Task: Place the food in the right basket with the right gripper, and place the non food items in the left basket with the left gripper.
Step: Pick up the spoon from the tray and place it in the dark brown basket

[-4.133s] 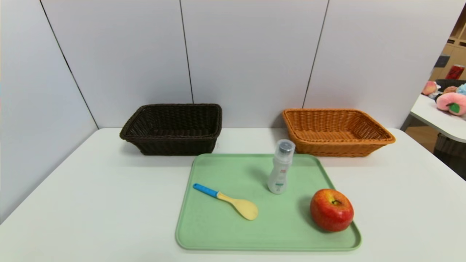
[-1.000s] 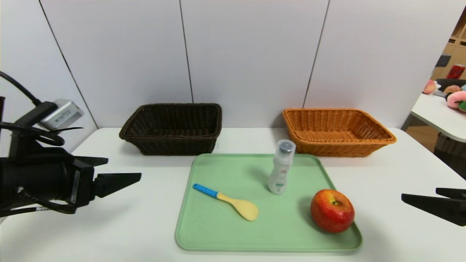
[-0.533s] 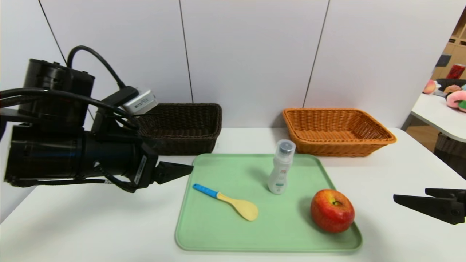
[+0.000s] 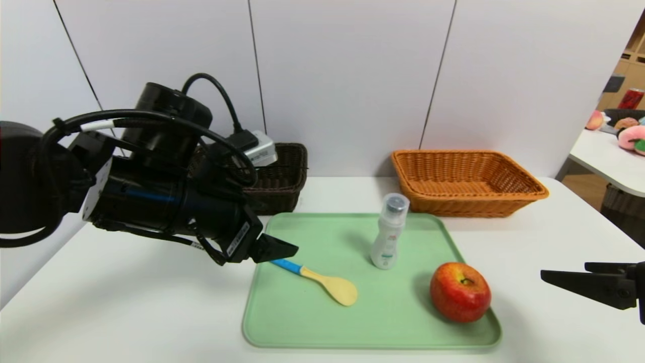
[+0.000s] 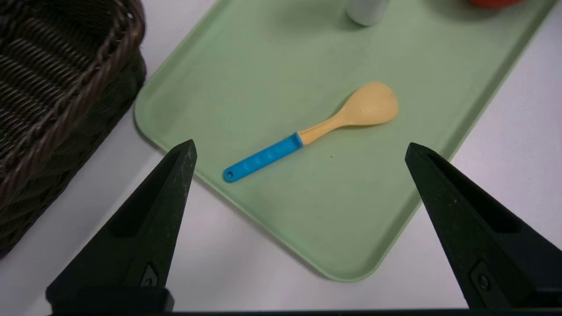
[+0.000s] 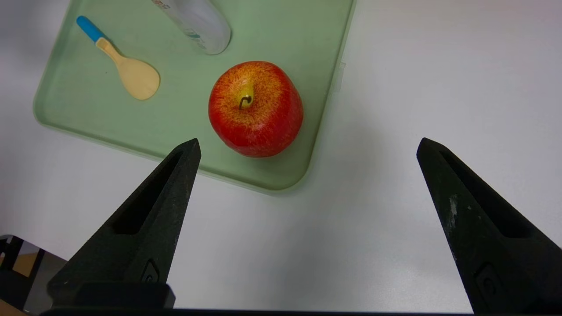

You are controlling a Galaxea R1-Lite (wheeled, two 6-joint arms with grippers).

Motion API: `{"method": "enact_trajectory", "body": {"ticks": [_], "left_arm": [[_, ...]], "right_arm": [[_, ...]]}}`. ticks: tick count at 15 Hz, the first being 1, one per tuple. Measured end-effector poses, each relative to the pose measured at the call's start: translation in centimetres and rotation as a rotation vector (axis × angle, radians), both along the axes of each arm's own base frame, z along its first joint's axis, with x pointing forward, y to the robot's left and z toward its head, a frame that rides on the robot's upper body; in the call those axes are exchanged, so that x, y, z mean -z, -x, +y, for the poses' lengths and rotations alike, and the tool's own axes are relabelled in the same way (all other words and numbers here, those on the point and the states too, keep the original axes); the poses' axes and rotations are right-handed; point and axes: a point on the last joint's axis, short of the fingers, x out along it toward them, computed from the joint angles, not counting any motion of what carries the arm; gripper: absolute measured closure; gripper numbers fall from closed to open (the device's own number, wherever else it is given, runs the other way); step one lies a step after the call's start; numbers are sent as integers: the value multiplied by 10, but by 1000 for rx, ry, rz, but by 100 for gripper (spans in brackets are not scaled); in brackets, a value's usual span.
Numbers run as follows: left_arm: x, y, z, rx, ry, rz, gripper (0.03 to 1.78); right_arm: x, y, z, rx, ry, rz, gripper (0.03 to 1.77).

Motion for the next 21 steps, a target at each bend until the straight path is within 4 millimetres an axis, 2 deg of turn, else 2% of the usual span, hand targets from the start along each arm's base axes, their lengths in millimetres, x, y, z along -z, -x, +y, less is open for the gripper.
{"method": "enact_trajectory", "body": {"ticks": [4, 9, 14, 21], "left_arm": [[5, -12, -12, 154, -81, 73, 12], [27, -30, -24, 293, -180, 85, 12], [38, -41, -33, 425, -208, 106, 12], [34, -66, -49, 596, -283, 60, 12]], "right_arm": [[5, 1, 0, 5, -1, 21, 10], [10, 1, 0, -11, -12, 30, 10], [9, 1, 0, -38, -33, 28, 10], [17, 2, 0, -46, -43, 58, 10]]}}
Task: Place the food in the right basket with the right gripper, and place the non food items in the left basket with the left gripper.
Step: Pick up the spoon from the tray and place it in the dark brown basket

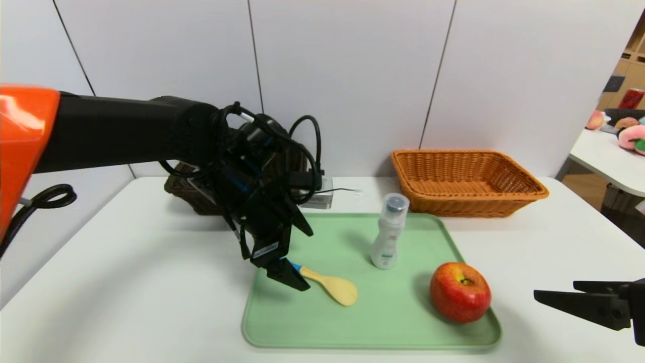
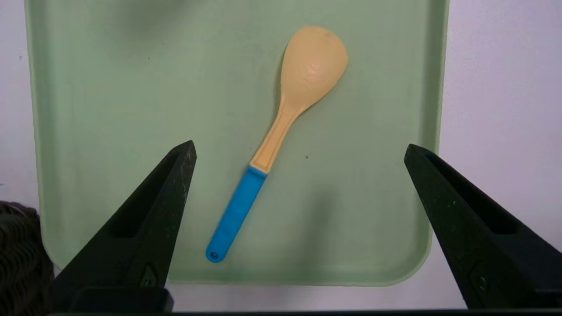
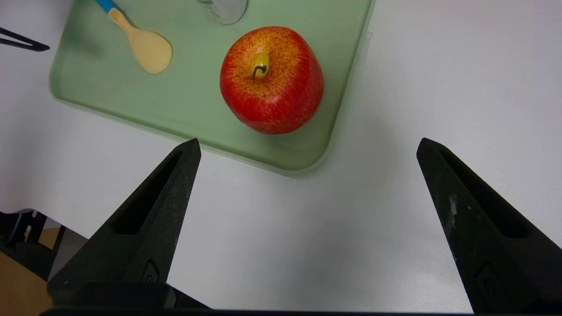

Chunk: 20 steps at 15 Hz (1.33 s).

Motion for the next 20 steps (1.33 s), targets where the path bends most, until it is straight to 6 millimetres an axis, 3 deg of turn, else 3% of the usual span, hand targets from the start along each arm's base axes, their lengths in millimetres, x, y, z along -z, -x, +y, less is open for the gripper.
{"method": "enact_trajectory", "body": {"ticks": [7, 13, 20], "left_arm": [[17, -22, -4, 138, -101, 63, 12], [36, -33, -4, 120, -123, 103, 12], [42, -43, 0, 94, -141, 73, 12]], "right_arm": [[4, 0, 0, 3, 1, 17, 10], [6, 1, -1, 10, 0, 25, 10], [7, 1, -1, 10, -2, 25, 10]]}}
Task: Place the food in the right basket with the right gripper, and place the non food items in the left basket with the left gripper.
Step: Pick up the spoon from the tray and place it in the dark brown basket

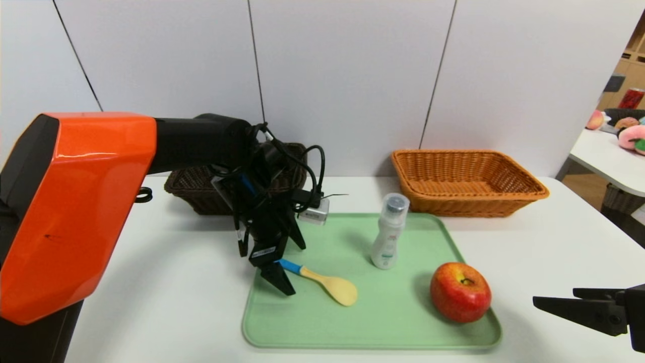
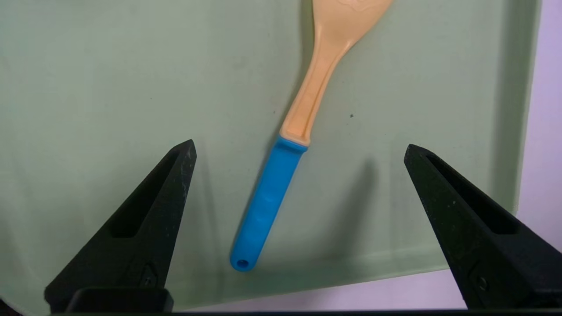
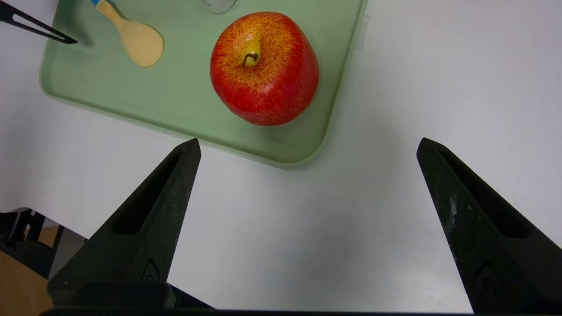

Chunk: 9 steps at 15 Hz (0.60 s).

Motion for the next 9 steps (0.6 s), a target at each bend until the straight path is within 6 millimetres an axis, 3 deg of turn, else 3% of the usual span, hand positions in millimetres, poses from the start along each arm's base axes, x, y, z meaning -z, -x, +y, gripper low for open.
{"method": "enact_trajectory", "body": {"ticks": [9], "left_arm": [[4, 3, -14, 16, -60, -53, 12]], "right_arm": [[1, 0, 0, -4, -2, 3, 10]]}}
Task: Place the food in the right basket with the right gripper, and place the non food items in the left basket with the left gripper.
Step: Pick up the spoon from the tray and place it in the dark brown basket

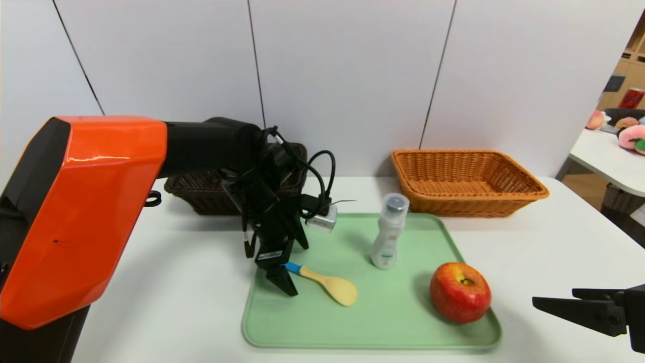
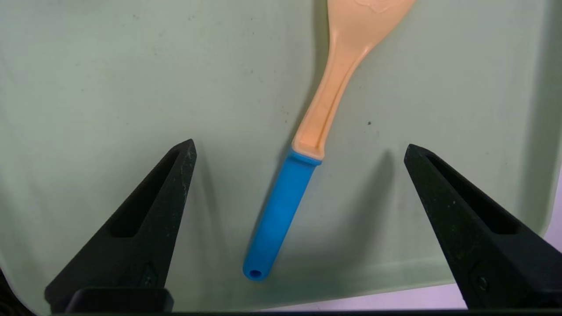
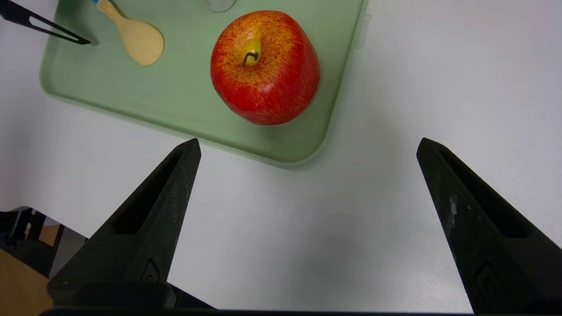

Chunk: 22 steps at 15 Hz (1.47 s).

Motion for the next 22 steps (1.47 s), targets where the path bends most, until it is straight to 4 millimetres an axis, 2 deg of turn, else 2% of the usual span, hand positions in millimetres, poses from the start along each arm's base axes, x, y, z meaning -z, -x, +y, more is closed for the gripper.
{"method": "enact_trajectory", "body": {"ticks": [22], "left_arm": [[6, -4, -5, -3, 0, -16, 12]], "right_arm": [[-2, -2, 0, -10, -11, -23, 10]]}}
